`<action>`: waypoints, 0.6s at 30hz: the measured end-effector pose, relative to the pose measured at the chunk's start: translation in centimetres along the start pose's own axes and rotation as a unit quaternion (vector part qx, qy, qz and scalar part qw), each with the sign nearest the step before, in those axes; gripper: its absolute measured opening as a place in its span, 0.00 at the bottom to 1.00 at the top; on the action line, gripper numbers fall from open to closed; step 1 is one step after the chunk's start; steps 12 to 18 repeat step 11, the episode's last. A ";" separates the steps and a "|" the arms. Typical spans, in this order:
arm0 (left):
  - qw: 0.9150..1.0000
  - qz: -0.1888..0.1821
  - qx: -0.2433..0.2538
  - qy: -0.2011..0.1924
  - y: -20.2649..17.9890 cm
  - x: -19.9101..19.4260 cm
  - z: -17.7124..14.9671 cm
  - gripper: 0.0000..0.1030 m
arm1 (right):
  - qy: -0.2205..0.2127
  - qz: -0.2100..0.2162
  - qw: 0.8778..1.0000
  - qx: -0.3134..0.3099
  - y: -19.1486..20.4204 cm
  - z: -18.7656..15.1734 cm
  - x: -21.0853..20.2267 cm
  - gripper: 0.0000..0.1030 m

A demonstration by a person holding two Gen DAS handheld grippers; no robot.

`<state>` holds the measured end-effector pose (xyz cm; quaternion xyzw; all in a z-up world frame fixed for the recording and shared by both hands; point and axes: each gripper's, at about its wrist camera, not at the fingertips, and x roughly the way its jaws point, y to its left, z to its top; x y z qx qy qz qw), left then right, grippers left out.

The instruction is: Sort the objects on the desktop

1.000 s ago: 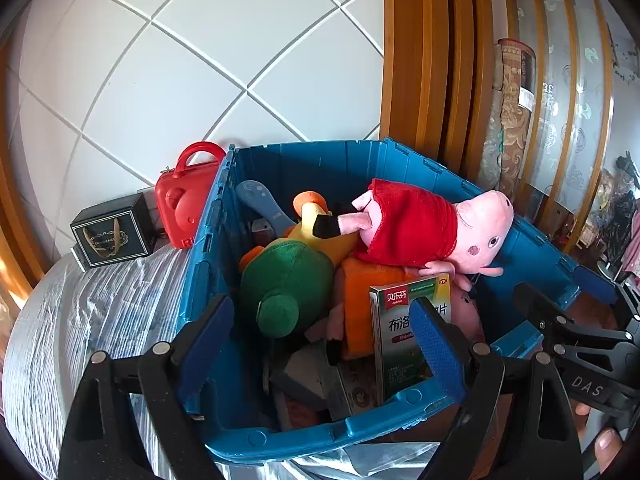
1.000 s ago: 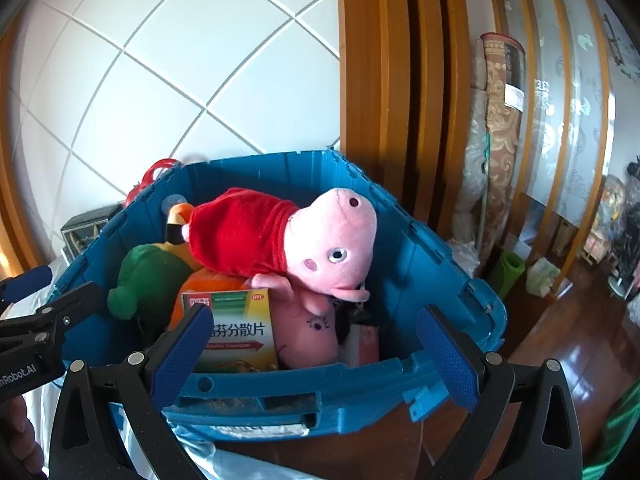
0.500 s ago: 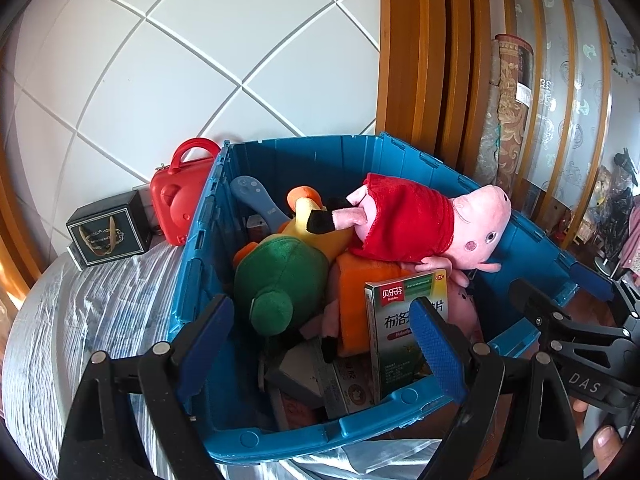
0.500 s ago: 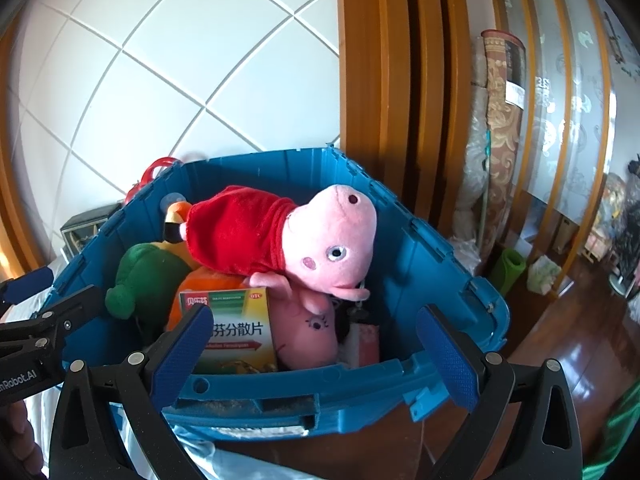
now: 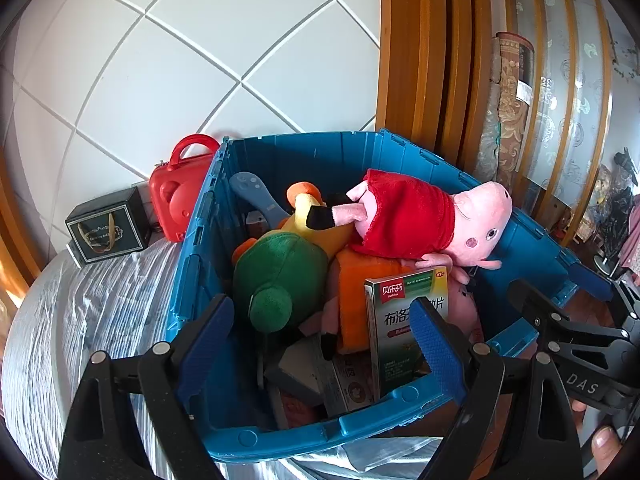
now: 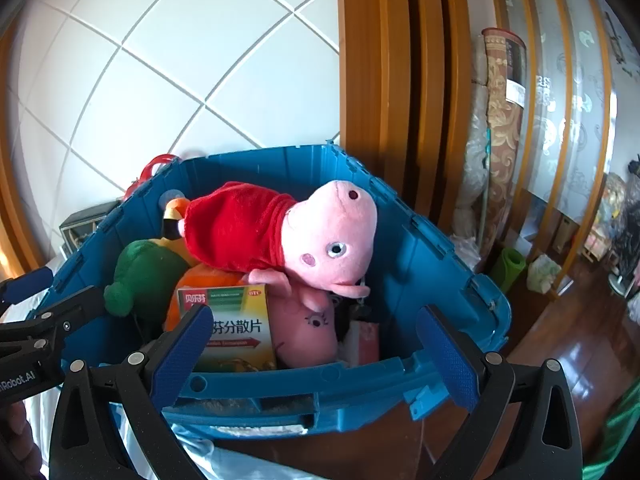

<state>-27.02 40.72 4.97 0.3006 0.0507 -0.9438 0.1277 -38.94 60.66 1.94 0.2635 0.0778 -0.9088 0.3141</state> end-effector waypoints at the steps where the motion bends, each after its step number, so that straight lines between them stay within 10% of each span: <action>1: 1.000 -0.001 -0.001 0.001 0.1 0.0 0.0 0.87 | 0.000 0.000 1.000 0.000 0.0 0.0 0.0 1.00; 18: 1.000 -0.002 -0.001 0.002 0.1 0.0 0.0 0.87 | 0.005 -0.002 1.000 0.002 -0.1 -0.3 0.3 1.00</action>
